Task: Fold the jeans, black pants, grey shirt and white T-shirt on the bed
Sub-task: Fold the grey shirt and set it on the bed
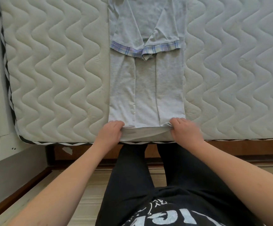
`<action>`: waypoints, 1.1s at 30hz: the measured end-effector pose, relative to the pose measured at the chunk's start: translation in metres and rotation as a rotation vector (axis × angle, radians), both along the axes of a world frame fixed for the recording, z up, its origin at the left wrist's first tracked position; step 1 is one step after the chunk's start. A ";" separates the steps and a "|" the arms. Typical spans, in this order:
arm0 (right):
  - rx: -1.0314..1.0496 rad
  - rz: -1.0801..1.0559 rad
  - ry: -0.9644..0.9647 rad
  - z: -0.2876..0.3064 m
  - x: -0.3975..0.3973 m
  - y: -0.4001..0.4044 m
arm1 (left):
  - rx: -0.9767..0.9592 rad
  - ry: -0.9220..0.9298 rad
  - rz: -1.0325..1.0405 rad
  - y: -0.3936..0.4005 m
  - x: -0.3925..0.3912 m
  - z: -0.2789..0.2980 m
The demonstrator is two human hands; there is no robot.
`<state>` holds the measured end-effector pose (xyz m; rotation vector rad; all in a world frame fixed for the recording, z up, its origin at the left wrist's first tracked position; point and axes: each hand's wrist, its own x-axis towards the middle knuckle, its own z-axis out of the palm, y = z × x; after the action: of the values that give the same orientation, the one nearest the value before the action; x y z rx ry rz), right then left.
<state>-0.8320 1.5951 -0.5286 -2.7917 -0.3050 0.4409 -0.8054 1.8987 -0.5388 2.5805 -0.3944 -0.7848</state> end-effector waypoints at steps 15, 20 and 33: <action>0.081 0.271 -0.195 0.102 0.022 -0.020 | 0.062 -0.394 -0.404 0.015 0.020 0.103; 0.049 0.261 -0.161 0.129 0.006 -0.032 | 0.052 -0.407 -0.487 0.017 0.013 0.127; 0.009 0.301 0.137 0.171 -0.065 -0.042 | -0.075 -0.302 -0.633 0.018 -0.053 0.171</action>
<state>-0.8969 1.5534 -0.3576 -2.6958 -0.6970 0.6935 -0.8588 1.9168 -0.3676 2.5126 -1.3480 -0.5437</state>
